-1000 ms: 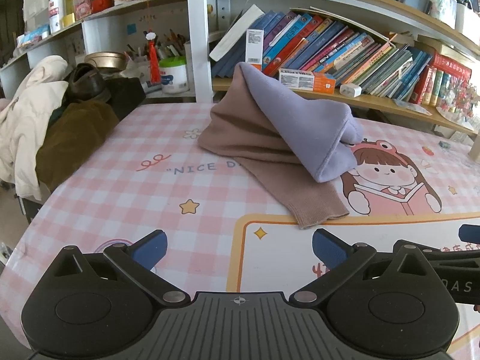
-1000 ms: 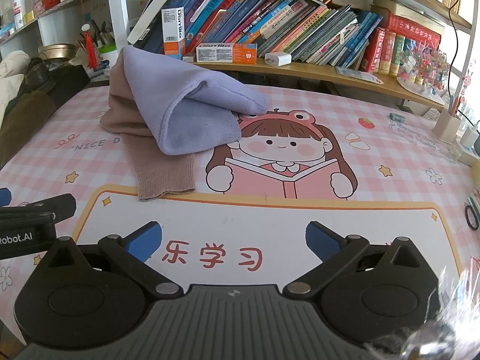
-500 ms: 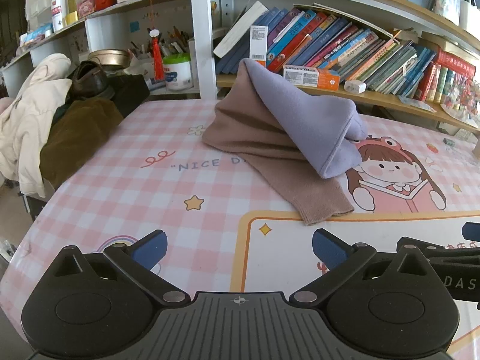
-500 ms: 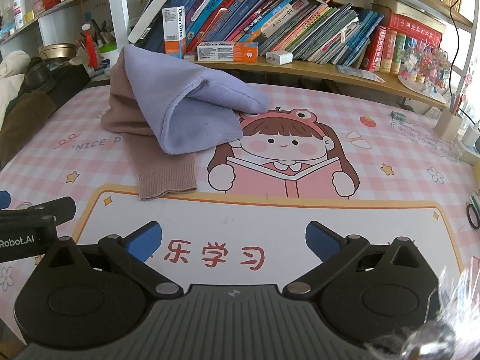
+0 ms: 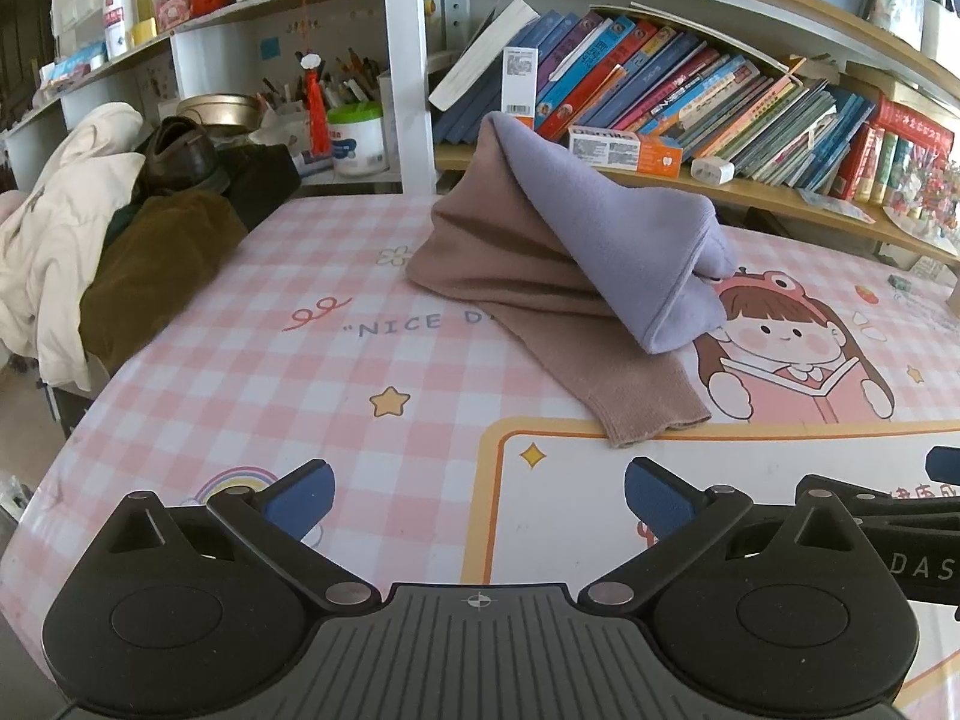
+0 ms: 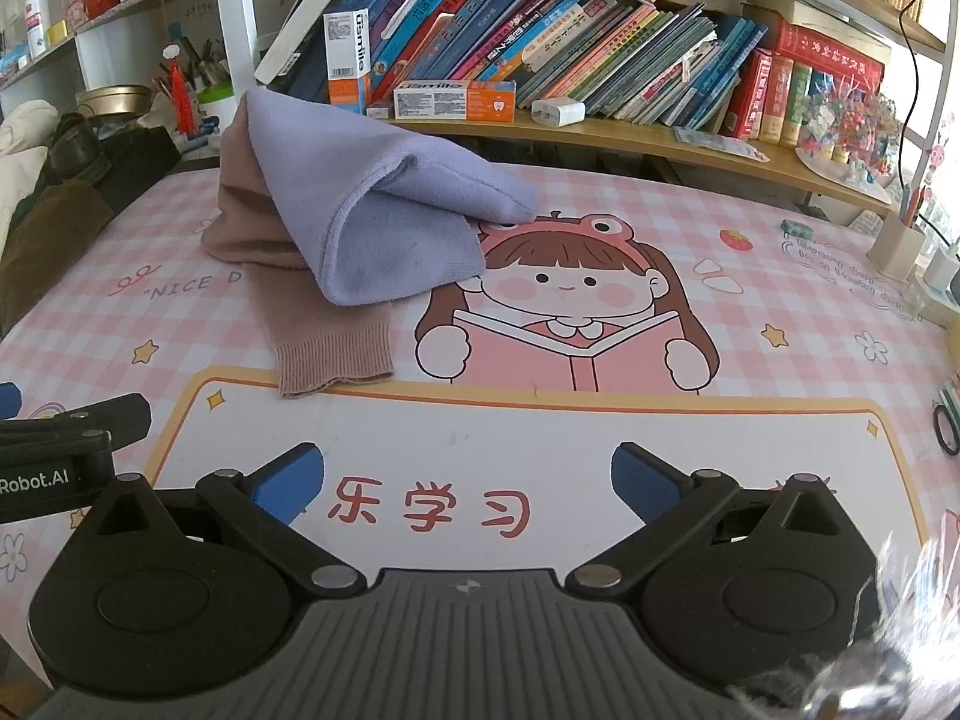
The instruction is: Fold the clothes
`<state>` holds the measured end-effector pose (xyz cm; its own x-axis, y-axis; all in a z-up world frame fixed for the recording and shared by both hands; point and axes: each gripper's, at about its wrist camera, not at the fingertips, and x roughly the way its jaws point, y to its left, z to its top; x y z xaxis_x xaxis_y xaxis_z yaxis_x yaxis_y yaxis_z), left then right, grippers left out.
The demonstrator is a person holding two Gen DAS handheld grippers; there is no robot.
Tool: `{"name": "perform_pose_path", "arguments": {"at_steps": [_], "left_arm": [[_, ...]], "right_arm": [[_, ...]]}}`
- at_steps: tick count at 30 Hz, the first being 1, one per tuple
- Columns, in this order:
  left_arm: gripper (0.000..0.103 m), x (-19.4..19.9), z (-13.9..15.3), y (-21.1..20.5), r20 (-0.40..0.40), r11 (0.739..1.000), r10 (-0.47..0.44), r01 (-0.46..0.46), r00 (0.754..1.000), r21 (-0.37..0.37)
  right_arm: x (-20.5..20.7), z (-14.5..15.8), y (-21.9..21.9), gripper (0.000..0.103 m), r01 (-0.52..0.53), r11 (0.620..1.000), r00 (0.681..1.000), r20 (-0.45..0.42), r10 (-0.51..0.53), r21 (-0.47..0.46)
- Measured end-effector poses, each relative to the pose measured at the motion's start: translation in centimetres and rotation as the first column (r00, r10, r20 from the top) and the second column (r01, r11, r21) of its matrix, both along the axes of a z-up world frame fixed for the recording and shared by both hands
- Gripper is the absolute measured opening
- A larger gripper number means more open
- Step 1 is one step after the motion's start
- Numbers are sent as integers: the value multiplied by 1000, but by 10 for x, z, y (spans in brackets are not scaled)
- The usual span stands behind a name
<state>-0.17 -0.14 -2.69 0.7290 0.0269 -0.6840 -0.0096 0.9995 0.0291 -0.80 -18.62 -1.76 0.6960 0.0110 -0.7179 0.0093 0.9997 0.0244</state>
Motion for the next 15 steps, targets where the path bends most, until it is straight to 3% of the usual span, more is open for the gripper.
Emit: {"name": "perform_pose_path", "arguments": {"at_steps": [15], "left_arm": [[103, 1, -1, 1, 1, 1000, 2, -2, 1000, -1]], "right_arm": [[1, 0, 0, 103, 1, 1000, 1000, -4, -1, 1]]}}
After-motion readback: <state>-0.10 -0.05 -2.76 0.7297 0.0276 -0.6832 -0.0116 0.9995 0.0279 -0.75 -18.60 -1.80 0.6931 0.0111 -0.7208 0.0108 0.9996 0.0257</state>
